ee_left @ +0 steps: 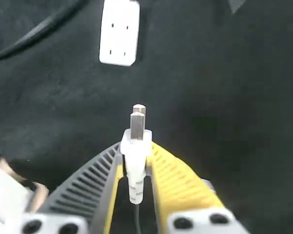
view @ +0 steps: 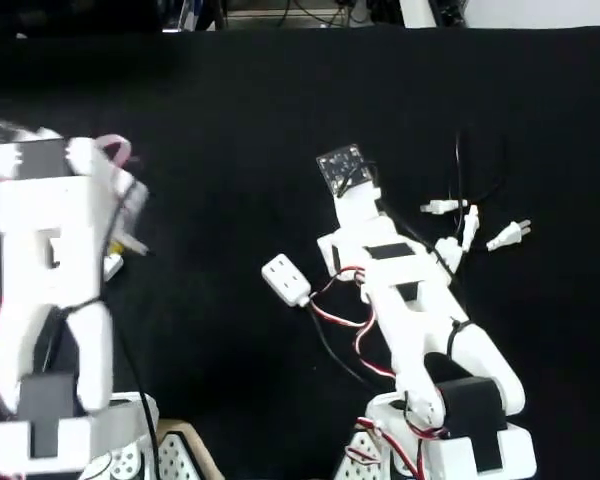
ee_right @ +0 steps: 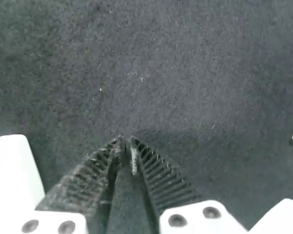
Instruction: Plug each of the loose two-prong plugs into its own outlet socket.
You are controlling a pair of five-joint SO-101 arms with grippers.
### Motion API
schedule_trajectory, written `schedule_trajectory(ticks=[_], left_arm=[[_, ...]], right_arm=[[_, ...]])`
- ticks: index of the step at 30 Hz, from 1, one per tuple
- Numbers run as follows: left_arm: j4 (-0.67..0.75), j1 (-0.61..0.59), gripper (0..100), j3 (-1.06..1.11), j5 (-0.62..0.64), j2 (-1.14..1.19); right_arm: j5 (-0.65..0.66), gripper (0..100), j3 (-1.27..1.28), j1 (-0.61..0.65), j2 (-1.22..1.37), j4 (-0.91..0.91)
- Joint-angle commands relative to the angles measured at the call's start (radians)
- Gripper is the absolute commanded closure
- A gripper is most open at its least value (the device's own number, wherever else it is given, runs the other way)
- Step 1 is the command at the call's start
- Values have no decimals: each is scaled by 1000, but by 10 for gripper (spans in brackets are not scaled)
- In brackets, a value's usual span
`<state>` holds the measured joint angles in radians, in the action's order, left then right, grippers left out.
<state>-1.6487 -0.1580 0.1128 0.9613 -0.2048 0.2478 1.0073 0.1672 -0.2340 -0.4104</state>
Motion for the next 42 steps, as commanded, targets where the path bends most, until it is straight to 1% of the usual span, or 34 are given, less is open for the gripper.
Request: schedule_trajectory(ticks=[1,3,5,7,10,15,20,25,30,33,36,40,42], left_arm=[[298,51,970,249,-158,180],[384,87,970,271,-229,292],[405,140,970,242,-299,399],[385,206,970,185,-367,491],[296,275,970,71,-422,591],[157,295,970,-125,-427,697],[63,311,970,-280,-430,753],[2,338,970,-375,-430,766],[-103,335,970,-498,-430,766],[-110,332,970,-504,-430,773],[-109,332,970,-447,-431,776],[-107,334,970,-352,-480,827],[-107,315,970,-335,-512,879]], right_arm=[[3,985,-4,-11,-15,5],[5,984,-4,-11,-15,5],[5,984,-4,-11,-15,5],[6,984,-4,-9,-13,6],[9,984,-4,-8,-13,6],[9,984,-4,-8,-13,6],[9,984,-4,-8,-13,5],[9,984,-4,-8,-13,5],[9,984,-4,-8,-13,5],[9,984,-4,-8,-13,5],[9,984,-4,-8,-13,5],[9,984,-4,-8,-13,5],[9,984,-4,-8,-13,5]])
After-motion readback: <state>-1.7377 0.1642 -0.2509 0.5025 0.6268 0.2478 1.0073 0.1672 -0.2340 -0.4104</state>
